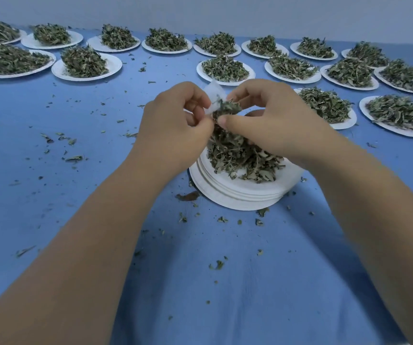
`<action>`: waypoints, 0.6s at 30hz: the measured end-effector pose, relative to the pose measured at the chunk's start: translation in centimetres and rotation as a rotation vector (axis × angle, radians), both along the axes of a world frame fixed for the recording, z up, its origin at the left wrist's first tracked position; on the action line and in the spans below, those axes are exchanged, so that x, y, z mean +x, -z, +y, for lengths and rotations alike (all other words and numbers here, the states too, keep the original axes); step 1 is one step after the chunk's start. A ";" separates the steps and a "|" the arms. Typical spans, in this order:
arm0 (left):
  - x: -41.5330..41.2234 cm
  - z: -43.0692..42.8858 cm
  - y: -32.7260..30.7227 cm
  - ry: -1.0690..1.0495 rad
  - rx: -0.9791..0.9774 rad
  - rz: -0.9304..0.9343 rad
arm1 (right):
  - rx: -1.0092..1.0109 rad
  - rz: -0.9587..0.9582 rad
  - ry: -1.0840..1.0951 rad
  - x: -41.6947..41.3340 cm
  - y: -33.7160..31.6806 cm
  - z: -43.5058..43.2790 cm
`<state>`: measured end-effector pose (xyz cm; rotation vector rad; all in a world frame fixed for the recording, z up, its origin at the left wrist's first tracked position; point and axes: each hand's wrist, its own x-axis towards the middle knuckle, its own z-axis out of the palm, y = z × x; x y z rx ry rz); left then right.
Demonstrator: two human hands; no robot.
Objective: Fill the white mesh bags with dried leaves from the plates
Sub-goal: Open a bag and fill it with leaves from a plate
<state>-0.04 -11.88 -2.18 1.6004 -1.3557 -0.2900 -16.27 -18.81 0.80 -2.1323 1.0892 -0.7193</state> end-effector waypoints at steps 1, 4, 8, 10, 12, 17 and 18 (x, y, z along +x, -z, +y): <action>0.0 0.0 0.0 -0.017 0.000 -0.013 | 0.080 -0.030 -0.053 -0.4 -0.2 0.2; -0.3 0.1 0.0 -0.025 -0.008 -0.010 | 0.009 -0.056 -0.099 -0.7 -0.1 0.5; -0.5 0.2 -0.2 0.003 0.006 0.048 | -0.290 0.080 0.013 0.3 0.5 0.2; -0.5 0.4 -0.4 0.014 0.012 0.085 | -0.352 0.116 0.028 0.8 0.5 -0.1; -0.7 0.6 -0.6 0.058 0.021 0.155 | -0.391 0.128 0.052 1.1 0.4 -0.5; -0.6 0.4 -0.5 0.044 -0.013 0.141 | -0.433 0.197 0.102 2.6 0.4 -0.8; -0.4 0.3 -0.4 0.001 -0.034 0.099 | -0.424 0.188 0.108 2.7 0.3 -0.9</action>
